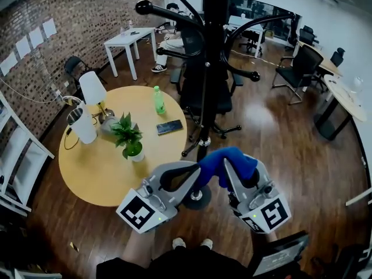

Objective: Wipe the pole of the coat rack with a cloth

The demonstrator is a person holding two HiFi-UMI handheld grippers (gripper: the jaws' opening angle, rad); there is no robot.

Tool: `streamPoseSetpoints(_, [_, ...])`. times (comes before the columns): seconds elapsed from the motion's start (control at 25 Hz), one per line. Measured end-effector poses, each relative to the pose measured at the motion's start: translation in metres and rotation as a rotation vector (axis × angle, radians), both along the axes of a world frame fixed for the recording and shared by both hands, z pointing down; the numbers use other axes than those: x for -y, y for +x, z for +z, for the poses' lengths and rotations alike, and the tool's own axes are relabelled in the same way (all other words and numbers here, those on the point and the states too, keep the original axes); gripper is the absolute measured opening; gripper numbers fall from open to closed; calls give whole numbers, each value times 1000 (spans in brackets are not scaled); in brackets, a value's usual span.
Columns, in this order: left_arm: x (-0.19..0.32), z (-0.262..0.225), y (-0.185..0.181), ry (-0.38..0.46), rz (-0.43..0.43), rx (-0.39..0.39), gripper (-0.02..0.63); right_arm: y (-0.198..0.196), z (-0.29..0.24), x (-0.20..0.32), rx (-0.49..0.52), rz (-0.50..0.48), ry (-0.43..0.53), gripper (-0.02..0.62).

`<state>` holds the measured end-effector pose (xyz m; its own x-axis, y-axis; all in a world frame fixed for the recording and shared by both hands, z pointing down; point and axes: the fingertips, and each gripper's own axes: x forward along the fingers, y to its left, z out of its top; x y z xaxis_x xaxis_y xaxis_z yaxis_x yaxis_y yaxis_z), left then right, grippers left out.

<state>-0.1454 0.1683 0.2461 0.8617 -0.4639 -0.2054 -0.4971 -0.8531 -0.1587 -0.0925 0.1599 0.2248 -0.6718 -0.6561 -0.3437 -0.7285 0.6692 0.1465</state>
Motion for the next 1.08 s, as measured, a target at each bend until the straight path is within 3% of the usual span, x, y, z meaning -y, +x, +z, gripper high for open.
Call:
streamPoseSetpoints(0.12, [-3,0,-4,9,-7,5,-6,-10,8,-9,-80,-3,9,21])
streamPoseSetpoints(1.08, [-9,4,8,27,44,31,-6,-16,23,-18,-60,3,-36,21])
